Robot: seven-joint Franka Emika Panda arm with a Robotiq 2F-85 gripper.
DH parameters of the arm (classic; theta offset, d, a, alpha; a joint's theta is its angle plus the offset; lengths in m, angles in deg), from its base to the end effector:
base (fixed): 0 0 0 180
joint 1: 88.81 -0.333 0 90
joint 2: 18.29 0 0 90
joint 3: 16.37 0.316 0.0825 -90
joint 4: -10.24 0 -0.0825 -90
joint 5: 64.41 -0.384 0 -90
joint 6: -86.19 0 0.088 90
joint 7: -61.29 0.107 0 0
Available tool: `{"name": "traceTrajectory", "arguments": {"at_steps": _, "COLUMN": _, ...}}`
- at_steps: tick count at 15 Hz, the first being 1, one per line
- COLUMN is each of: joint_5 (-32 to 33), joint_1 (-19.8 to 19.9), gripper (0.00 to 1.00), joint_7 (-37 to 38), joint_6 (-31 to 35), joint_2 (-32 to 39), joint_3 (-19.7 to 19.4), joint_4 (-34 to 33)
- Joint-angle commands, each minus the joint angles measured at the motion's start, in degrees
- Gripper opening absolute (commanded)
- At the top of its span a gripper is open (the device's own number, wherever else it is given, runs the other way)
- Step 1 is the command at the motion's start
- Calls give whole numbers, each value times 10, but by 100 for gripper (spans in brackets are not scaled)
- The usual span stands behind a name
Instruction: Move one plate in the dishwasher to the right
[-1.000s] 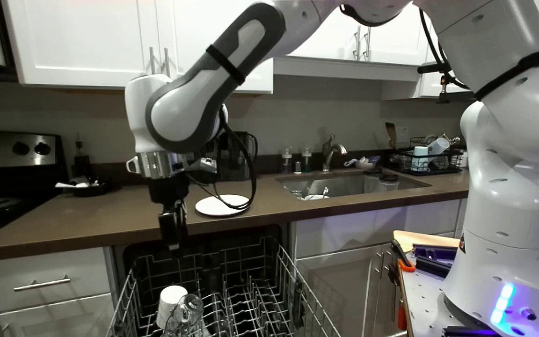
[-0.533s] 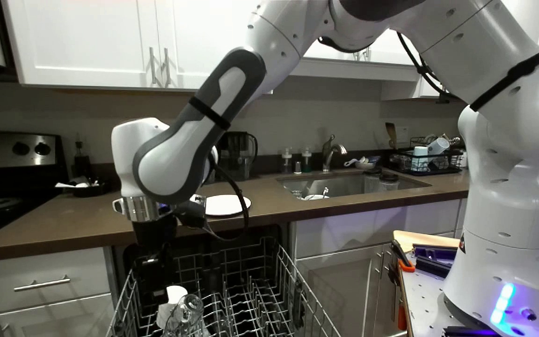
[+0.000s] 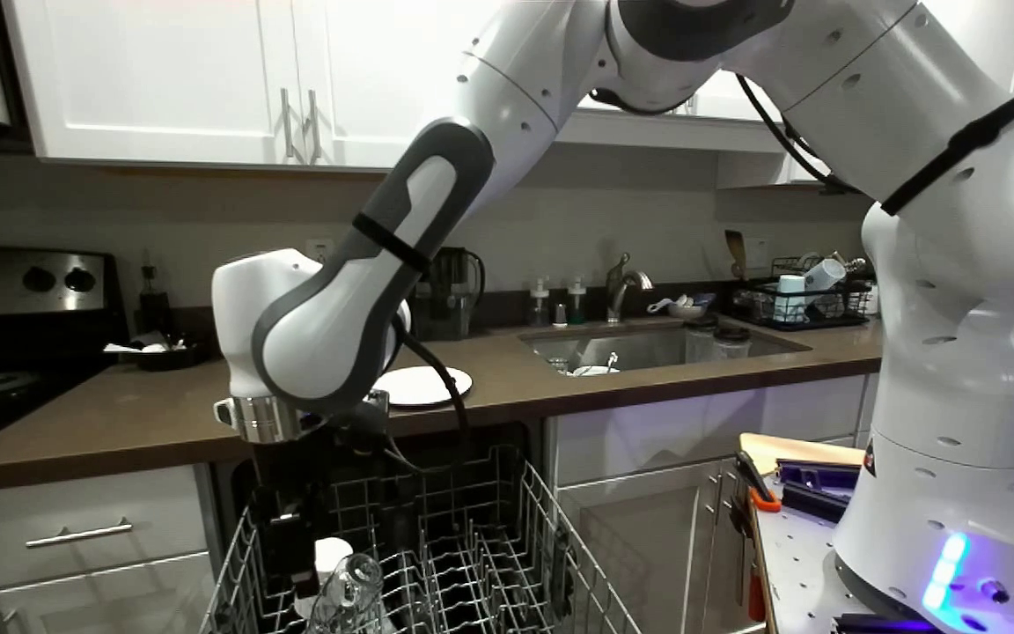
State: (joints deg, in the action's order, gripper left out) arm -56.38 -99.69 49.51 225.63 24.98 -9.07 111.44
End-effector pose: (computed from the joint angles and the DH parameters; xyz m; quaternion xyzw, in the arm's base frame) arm 0.6156 0.1969 0.1311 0.9543 0.2964 -0.0393 0.0013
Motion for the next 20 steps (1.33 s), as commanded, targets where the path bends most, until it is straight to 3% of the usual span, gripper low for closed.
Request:
{"name": "traceTrajectory", "arguments": {"at_steps": 1, "joint_5": 9, "joint_1": -7, "gripper": 100, "joint_7": 5, "joint_6": 0, "joint_2": 52, "joint_3": -3, "joint_4": -42}}
{"name": "traceTrajectory", "arguments": {"at_steps": 9, "joint_5": 15, "joint_1": -20, "gripper": 100, "joint_7": 0, "joint_6": 14, "joint_2": 137, "joint_3": -3, "joint_4": -116}}
{"name": "traceTrajectory", "arguments": {"at_steps": 19, "joint_5": 19, "joint_1": -25, "gripper": 100, "joint_7": -4, "joint_6": 10, "joint_2": 186, "joint_3": -6, "joint_4": -171}}
{"name": "traceTrajectory", "arguments": {"at_steps": 20, "joint_5": 19, "joint_1": -25, "gripper": 97, "joint_7": -5, "joint_6": 8, "joint_2": 189, "joint_3": -6, "joint_4": -176}}
